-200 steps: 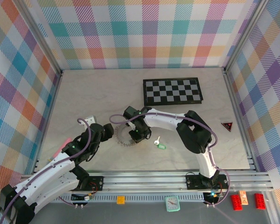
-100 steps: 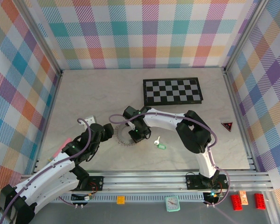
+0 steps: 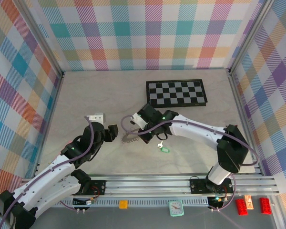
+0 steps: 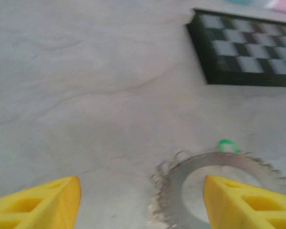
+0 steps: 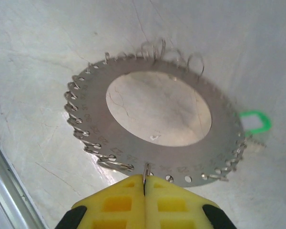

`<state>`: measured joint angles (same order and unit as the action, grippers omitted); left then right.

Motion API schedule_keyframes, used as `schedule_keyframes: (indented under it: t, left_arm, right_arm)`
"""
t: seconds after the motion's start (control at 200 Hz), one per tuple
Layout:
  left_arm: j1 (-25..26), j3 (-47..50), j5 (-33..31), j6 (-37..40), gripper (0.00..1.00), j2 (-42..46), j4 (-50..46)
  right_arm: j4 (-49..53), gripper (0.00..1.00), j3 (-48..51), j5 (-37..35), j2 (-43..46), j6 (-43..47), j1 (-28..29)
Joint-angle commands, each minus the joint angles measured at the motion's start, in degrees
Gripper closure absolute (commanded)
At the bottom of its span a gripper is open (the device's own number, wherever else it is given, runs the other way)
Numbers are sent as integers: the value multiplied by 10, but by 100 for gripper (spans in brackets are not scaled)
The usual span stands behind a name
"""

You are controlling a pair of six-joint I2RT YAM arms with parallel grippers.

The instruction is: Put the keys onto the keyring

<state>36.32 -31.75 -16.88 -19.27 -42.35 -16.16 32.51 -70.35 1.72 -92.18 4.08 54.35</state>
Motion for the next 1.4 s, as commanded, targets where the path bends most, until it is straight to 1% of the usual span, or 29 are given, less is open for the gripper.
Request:
schedule_keyframes:
  t: [0.0, 0.115, 0.255, 0.295, 0.4, 0.535, 0.765, 0.81, 0.915, 0.98, 1.035, 1.125, 1.24, 1.395]
  left_arm:
    - [-2, 12, 130, 96, 41, -5, 131]
    - [0, 30, 208, 151, 52, -35, 206]
    - [1, 36, 261, 199, 57, -72, 242]
    - [1, 36, 274, 214, 59, -80, 246]
    - [1, 30, 300, 243, 61, -95, 252]
    - [1, 27, 342, 290, 62, -119, 268]
    - [2, 32, 390, 348, 68, -172, 294]
    - [2, 38, 405, 361, 71, -172, 308]
    - [2, 50, 435, 393, 72, -168, 320]
    - [2, 57, 442, 407, 73, -162, 320]
    - [2, 65, 450, 419, 77, -158, 324]
    - [1, 83, 463, 423, 76, -155, 351]
    - [1, 100, 467, 426, 74, -161, 379]
    - [0, 125, 477, 402, 72, -173, 457]
  right_arm:
    - [-66, 100, 26, 32, 20, 100, 0]
    - [-101, 100, 48, 75, 38, 143, -24]
    - [-140, 100, 81, 150, 76, 182, -54]
    - [-142, 100, 88, 165, 86, 197, -59]
    - [-131, 100, 97, 194, 106, 224, -70]
    - [-102, 100, 94, 206, 113, 245, -82]
    - [-82, 100, 85, 219, 117, 268, -90]
    - [-76, 100, 82, 218, 117, 274, -90]
    - [-70, 100, 81, 218, 119, 282, -90]
    - [-72, 100, 81, 223, 121, 284, -90]
    - [-74, 100, 81, 227, 121, 286, -90]
    - [-69, 100, 78, 229, 119, 288, -90]
    - [-62, 100, 79, 230, 120, 293, -90]
    - [-77, 100, 96, 264, 132, 312, -90]
